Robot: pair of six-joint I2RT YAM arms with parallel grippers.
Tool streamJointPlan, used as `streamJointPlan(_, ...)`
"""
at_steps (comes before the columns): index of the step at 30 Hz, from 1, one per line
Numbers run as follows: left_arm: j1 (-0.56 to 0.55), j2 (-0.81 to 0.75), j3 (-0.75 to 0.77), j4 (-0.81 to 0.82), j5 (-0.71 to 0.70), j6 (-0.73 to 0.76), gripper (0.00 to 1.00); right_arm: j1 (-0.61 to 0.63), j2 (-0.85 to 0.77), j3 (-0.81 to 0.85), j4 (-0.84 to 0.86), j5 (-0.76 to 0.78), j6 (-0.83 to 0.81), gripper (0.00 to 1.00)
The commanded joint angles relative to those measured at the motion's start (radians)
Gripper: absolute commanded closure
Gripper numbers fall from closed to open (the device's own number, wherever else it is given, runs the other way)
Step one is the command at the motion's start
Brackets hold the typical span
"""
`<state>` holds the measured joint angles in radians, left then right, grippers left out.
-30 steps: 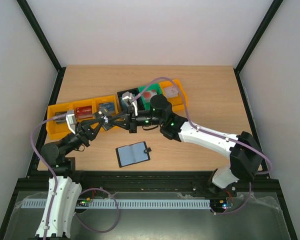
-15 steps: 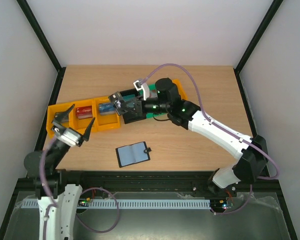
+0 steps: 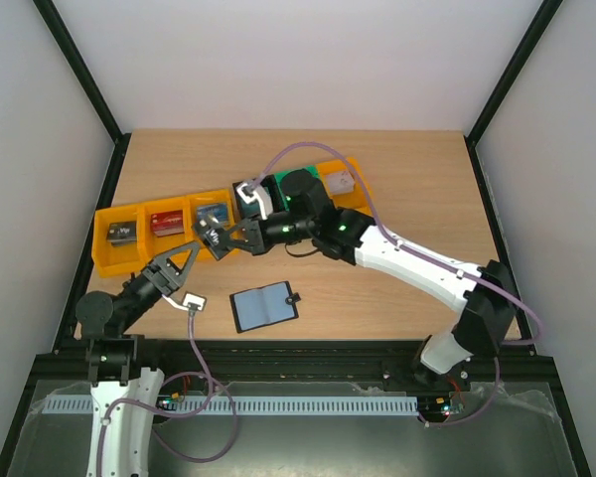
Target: Take the credit cards out of the card holder
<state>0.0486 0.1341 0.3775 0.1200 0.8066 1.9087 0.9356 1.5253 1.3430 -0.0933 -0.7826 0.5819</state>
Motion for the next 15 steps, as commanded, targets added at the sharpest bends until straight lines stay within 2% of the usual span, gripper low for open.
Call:
streamJointPlan(1,-0.001,0.005,0.048,-0.065,0.081,0.257,0.26,0.041,0.056,0.08,0.051,-0.041,0.023,0.98)
streamJointPlan(5,-0.001,0.003,0.077,-0.174,0.044,0.262,0.41,0.068,0.083,0.112,0.05,-0.059,0.013,0.98)
streamJointPlan(11,-0.001,-0.002,0.085,-0.209,0.031,0.25,0.67,0.075,0.09,0.122,0.042,-0.082,0.004,0.98)
streamJointPlan(12,-0.001,-0.001,0.088,-0.212,0.032,0.248,0.74,0.075,0.089,0.122,0.041,-0.082,0.003,0.98)
streamJointPlan(14,-0.001,-0.003,0.092,-0.219,0.038,0.237,0.95,0.074,0.087,0.123,0.029,-0.068,-0.007,0.98)
streamJointPlan(15,-0.001,-0.005,0.093,-0.224,0.039,0.226,0.97,0.074,0.087,0.125,0.02,-0.058,-0.013,0.98)
